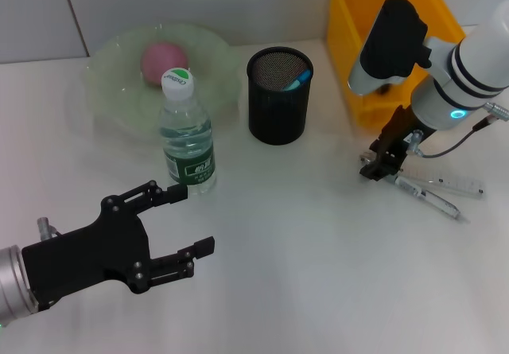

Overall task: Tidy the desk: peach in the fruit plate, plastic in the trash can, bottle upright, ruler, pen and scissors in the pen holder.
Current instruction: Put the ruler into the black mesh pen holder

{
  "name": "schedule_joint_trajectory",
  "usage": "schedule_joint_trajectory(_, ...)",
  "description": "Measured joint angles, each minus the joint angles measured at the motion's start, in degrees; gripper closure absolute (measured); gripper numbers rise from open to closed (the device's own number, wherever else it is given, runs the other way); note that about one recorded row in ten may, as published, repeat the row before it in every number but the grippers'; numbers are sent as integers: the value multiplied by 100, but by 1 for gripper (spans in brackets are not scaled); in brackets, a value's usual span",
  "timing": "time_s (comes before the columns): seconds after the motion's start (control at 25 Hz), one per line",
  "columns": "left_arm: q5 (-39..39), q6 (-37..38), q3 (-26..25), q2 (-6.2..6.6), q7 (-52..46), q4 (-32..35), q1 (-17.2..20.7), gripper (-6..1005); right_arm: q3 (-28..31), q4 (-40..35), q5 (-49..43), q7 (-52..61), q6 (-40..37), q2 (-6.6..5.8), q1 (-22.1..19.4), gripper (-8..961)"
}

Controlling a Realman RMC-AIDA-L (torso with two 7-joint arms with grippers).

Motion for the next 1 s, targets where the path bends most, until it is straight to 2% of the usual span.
schedule_joint_trajectory(0.12, -1, 2, 0, 0, -5, 0, 0, 227, 33, 33, 0, 1, 4, -8, 15, 389)
schedule_joint_trajectory(0.32, -5, 8, 0, 0, -17, 6, 0, 227, 48, 72, -23, 4, 45, -14, 22, 515)
schedule_joint_trajectory(1.0, -14, 65, 0, 0, -49, 17, -45, 228, -70, 91, -109, 28, 56, -15, 33, 557)
